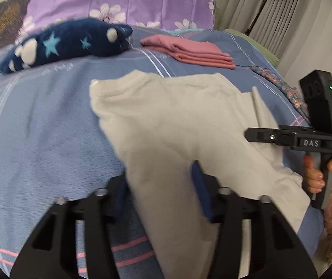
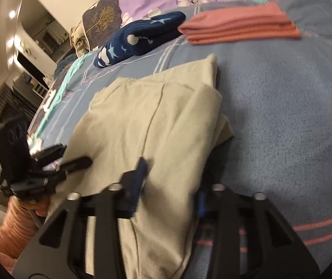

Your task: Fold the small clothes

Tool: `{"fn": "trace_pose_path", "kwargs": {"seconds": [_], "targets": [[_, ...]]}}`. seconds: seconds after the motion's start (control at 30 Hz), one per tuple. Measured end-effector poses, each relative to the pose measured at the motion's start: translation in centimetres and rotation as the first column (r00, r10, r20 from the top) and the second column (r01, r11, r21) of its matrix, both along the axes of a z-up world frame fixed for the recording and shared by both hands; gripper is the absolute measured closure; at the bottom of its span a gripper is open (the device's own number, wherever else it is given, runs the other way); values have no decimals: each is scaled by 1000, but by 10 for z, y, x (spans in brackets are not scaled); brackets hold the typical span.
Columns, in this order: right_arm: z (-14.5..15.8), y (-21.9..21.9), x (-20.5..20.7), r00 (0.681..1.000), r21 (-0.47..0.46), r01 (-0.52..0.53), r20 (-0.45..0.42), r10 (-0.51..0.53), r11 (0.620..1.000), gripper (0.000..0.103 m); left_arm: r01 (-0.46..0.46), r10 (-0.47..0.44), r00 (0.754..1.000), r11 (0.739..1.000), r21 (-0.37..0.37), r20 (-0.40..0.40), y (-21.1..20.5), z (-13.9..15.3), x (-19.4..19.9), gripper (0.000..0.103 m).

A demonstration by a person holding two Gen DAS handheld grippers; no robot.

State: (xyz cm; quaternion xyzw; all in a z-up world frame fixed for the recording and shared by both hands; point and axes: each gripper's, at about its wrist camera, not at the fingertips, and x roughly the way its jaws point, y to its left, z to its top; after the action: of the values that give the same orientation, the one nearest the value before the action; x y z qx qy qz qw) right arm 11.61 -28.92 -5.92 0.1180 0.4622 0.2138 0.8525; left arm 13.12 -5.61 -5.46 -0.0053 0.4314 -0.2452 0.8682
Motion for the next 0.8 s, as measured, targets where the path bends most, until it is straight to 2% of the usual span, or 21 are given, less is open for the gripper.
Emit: {"fn": "trace_pose_path", "kwargs": {"seconds": [0.03, 0.13, 0.33, 0.47, 0.63, 0.8], "targets": [[6, 1, -6, 1000, 0, 8, 24, -8, 1000, 87, -4, 4, 999, 1000, 19, 34, -1, 6, -5, 68], [26, 1, -23, 995, 8, 21, 96, -22, 1000, 89, -9, 3, 994, 999, 48, 113, -7, 25, -18, 75], [66, 2, -50, 971, -28, 43, 236, -35, 999, 89, -12, -13, 963, 996, 92, 268, -25, 67, -45, 77], [93, -9, -60, 946, -28, 71, 319, -58, 997, 89, 2, -27, 947, 997, 78, 320, -35, 90, -48, 77], [118, -23, -55, 924, -47, 106, 374, -81, 993, 90, 25, -53, 932, 997, 80, 360, -52, 114, -36, 77], [145, -36, -29, 906, -46, 143, 409, -112, 989, 90, 48, -96, 908, 991, 128, 409, -81, 141, -7, 77]]}}
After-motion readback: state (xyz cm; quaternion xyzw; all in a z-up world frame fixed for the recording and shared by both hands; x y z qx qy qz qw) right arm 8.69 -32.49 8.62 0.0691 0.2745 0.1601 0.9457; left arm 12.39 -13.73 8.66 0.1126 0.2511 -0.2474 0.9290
